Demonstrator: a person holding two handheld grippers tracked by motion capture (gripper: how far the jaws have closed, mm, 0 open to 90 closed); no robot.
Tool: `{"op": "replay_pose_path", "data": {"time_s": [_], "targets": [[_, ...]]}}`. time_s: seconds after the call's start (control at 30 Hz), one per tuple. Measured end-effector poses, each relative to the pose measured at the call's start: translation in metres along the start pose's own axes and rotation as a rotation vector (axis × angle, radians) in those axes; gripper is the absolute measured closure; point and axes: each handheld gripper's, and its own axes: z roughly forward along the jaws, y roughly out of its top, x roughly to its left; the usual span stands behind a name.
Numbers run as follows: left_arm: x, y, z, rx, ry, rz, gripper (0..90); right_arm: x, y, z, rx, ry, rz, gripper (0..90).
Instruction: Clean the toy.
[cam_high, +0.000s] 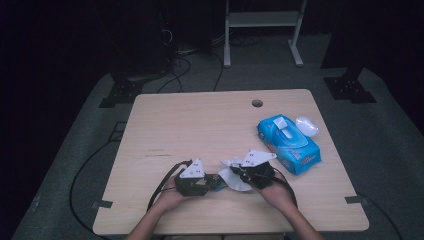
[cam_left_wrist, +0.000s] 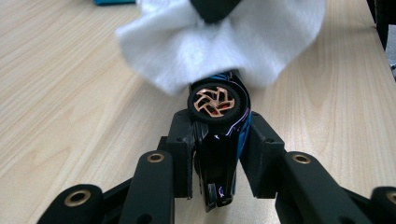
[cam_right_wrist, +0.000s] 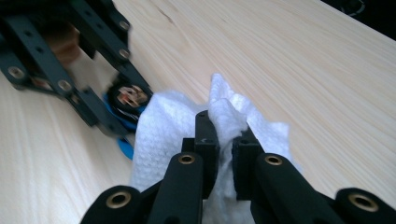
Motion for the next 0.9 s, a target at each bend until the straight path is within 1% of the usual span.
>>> {"op": "replay_pose_path", "data": {"time_s": [0.03, 0.1, 0.17, 0.23, 0.27, 0.3, 0.33, 0.37, 0.4, 0.43, 0.47, 0.57, 0.63, 0.7, 0.77, 0.83, 0.9], "targets": [[0.000, 0.000, 0.000, 0.001, -0.003, -0.002, 66.8, -0.002, -0.002, -0.002, 0.001, -0.002, 0.005, 83.9], [0.000, 0.000, 0.001, -0.001, -0.005, -0.006, 66.7, -0.003, -0.003, -0.003, -0.005, 0.002, 0.031, 83.9], [0.000, 0.000, 0.002, -0.007, -0.007, -0.017, 66.5, 0.004, -0.001, 0.001, -0.017, 0.005, 0.025, 83.8], [0.000, 0.000, 0.002, -0.007, -0.008, -0.016, 66.5, 0.011, 0.003, 0.007, -0.030, 0.057, 0.030, 83.8], [0.000, 0.000, 0.002, -0.003, 0.001, -0.013, 66.5, 0.017, 0.005, 0.012, -0.038, 0.079, 0.015, 83.8], [0.000, 0.000, 0.001, -0.003, 0.002, -0.016, 66.5, 0.021, 0.007, 0.015, -0.038, 0.060, -0.015, 83.8], [0.001, -0.001, 0.000, -0.005, 0.000, -0.014, 66.5, 0.023, 0.009, 0.015, -0.031, 0.053, -0.028, 83.8], [0.000, -0.001, 0.000, -0.005, 0.002, -0.016, 66.7, 0.020, 0.010, 0.015, -0.022, 0.069, -0.021, 83.8], [0.000, -0.001, 0.000, -0.004, 0.003, -0.011, 66.7, 0.017, 0.008, 0.014, -0.023, 0.068, -0.008, 83.8], [0.000, -0.001, 0.000, 0.000, 0.005, -0.004, 66.7, 0.014, 0.007, 0.013, -0.025, 0.064, -0.004, 83.8], [0.000, -0.001, 0.000, 0.001, 0.005, -0.003, 66.7, 0.010, 0.004, 0.010, -0.027, 0.060, 0.013, 83.9], [0.001, -0.001, -0.001, 0.004, 0.003, -0.002, 66.7, -0.001, -0.002, 0.001, -0.019, 0.023, 0.039, 83.9], [0.001, -0.001, -0.002, 0.007, 0.002, 0.003, 66.7, -0.011, -0.007, -0.006, -0.023, 0.013, 0.071, 83.9], [0.001, -0.001, -0.002, 0.007, 0.005, 0.006, 66.8, -0.018, -0.010, -0.010, -0.009, -0.019, 0.077, 83.9], [0.002, -0.001, -0.003, 0.007, 0.005, 0.008, 66.9, -0.023, -0.013, -0.012, -0.007, -0.034, 0.092, 83.9], [0.002, -0.001, -0.003, 0.004, 0.002, 0.005, 66.8, -0.025, -0.014, -0.013, -0.005, -0.043, 0.099, 83.9], [0.002, -0.001, -0.002, 0.003, 0.002, -0.001, 66.8, -0.023, -0.013, -0.013, -0.003, -0.048, 0.102, 83.8]]}}
